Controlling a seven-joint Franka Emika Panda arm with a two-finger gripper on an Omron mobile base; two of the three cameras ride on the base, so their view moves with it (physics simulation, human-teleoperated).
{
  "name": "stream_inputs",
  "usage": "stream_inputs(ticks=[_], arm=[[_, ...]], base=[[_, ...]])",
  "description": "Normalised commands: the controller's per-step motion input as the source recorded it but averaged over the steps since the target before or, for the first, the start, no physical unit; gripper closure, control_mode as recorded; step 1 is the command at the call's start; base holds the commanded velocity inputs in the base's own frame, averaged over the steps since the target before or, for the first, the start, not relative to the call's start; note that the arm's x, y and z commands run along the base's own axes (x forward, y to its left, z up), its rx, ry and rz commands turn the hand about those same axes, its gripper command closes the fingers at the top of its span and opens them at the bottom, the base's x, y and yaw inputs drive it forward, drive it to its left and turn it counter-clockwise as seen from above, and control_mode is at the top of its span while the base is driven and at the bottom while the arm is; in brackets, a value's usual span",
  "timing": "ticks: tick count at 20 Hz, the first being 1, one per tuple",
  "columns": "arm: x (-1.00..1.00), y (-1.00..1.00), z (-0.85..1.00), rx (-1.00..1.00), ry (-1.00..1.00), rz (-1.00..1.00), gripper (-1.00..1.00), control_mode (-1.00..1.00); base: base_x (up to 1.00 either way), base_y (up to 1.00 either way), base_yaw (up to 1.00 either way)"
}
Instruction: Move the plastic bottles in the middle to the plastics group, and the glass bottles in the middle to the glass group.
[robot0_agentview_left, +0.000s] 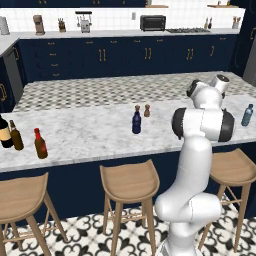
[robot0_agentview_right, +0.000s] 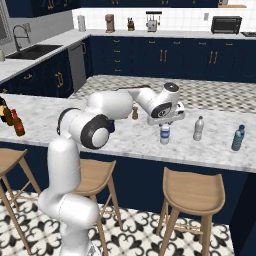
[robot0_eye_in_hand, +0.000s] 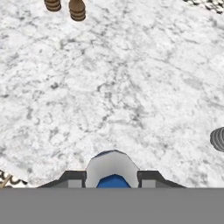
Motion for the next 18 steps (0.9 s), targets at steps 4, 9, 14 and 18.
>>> stream_inputs(ticks=[4, 9, 14, 18], arm=[[0.06, -0.59, 0.16, 0.00, 0.00, 0.00, 1.00, -1.00], [0.12, -0.64, -0.03, 0.03, 0.00, 0.00, 1.00, -1.00], [0.27, -0.43, -0.03, 0.00, 0.01, 0.00, 1.00, -1.00], [0.38, -0.18, 0.00, 0.00, 0.03, 0.00, 1.00, -1.00]], base=[[0.00, 0.00, 0.00], [0.00, 0.00, 0.00], [0.00, 0.00, 0.00], [0.00, 0.00, 0.00]])
